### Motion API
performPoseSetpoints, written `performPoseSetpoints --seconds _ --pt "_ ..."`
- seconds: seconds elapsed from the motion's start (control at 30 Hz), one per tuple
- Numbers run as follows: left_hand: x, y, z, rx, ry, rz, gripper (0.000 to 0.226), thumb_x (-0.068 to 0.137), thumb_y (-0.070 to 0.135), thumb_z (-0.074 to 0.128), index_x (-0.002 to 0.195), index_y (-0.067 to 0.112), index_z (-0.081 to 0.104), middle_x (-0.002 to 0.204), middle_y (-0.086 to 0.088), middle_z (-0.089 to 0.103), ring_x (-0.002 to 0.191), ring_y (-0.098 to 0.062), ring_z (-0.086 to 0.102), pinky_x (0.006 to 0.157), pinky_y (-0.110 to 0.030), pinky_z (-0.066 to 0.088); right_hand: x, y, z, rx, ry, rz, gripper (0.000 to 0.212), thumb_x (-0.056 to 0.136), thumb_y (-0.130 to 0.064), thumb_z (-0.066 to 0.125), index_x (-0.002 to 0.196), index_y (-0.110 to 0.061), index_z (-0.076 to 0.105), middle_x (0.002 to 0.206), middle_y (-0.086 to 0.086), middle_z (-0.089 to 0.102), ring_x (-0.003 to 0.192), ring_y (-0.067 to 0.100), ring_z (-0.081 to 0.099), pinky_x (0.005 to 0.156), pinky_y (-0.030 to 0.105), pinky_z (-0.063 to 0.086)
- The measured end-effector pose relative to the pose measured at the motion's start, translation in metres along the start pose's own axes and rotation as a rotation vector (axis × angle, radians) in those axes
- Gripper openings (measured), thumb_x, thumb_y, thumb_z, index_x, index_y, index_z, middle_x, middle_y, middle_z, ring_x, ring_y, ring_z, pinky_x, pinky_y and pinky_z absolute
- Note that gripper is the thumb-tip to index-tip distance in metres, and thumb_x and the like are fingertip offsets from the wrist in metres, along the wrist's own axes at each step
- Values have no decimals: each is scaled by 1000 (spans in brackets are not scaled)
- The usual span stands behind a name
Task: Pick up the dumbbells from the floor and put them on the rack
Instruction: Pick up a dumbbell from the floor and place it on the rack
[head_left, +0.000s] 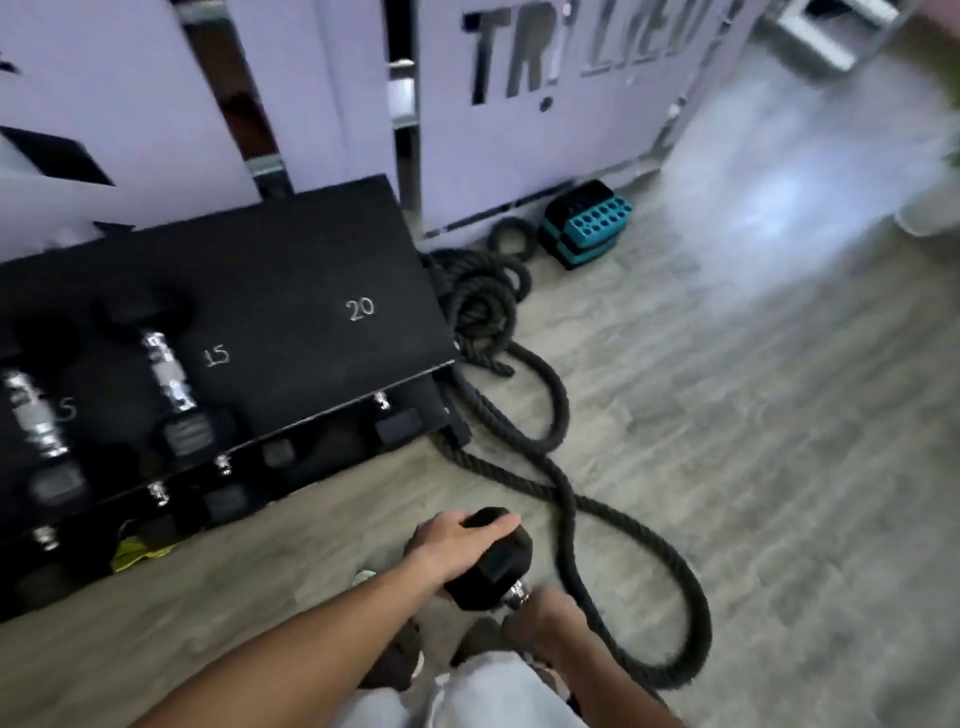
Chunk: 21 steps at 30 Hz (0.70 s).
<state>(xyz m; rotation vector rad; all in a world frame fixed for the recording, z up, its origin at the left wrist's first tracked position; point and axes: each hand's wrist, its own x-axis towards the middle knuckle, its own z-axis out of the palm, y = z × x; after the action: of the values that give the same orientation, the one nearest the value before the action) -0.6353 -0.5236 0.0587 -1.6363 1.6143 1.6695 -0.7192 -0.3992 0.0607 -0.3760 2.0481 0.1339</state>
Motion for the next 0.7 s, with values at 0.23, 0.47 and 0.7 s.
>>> performPoseSetpoints --seconds 0.23,0.47,0.7 --pt "39 48 -151 -52 210 129 61 70 77 66 113 34 73 113 10 74 107 -15 67 96 -31 54 30 -162 -49 46 -100 -125 16 89 -19 62 77 -19 52 73 -2 56 58 13 58 51 20 51" --pt "84 81 -250 -166 369 120 70 67 76 62 127 39 64 122 11 68 112 -17 65 95 -40 58 63 -295 -101 -86 -26 -230 13 77 -16 61 64 -11 59 50 1 57 43 16 50 47 22 43" --pt "133 98 -303 -234 510 106 54 85 60 66 132 36 63 132 10 65 128 -12 56 107 -27 44 109 -382 -119 -172 -37 -241 31 74 -32 65 99 -15 71 78 -3 65 80 18 68 73 27 57"
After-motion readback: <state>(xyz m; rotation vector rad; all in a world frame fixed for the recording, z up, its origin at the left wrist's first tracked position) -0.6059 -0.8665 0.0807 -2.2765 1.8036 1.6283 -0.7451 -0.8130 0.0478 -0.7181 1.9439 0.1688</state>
